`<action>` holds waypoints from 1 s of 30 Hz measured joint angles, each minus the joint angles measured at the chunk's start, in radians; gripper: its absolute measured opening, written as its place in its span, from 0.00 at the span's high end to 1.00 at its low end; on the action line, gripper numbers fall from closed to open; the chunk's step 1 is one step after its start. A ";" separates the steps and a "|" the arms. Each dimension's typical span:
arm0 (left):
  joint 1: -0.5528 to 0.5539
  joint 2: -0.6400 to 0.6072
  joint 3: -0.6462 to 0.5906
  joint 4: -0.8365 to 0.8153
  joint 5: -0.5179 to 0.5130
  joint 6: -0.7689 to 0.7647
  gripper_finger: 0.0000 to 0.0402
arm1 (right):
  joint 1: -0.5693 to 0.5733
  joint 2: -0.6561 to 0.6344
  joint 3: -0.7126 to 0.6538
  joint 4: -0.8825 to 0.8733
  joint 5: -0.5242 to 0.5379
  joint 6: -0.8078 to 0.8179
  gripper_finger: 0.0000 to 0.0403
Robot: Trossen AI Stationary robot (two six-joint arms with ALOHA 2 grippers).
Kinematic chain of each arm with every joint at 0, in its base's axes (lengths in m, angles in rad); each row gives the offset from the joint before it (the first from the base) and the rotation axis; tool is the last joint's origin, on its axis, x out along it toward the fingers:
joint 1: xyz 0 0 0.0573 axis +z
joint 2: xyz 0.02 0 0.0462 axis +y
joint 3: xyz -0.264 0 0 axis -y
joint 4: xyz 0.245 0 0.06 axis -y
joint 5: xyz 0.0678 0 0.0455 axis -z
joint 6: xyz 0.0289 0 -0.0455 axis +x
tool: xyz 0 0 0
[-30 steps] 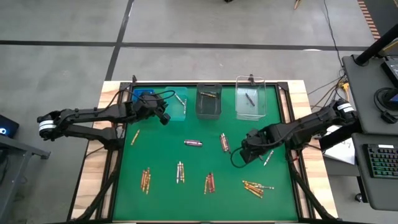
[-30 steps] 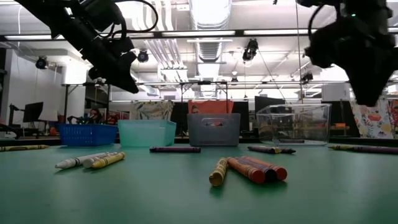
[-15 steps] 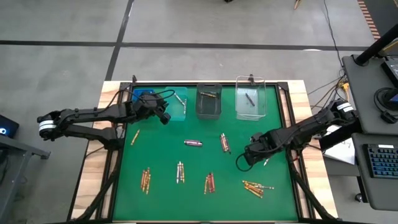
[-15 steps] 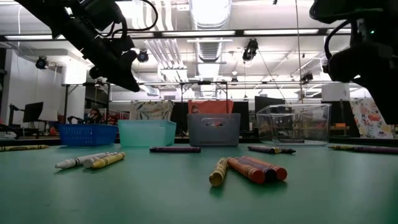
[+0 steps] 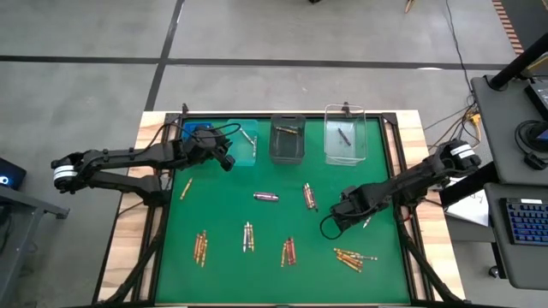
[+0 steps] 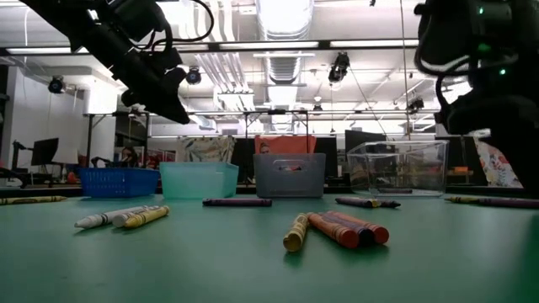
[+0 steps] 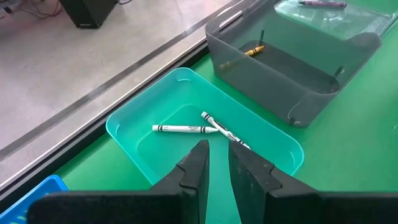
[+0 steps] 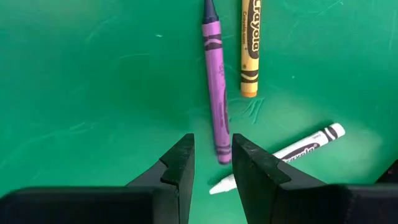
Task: Sort crayons
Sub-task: Put the violet crayon into the black bin
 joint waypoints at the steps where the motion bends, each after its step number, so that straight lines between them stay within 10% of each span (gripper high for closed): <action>1: 0.000 0.000 0.000 0.000 0.000 0.000 0.89 | 0.000 0.010 0.000 0.000 -0.001 -0.008 0.76; 30: 0.000 0.000 0.000 0.000 0.000 -0.007 0.89 | -0.003 0.038 0.000 0.078 0.006 -0.131 0.98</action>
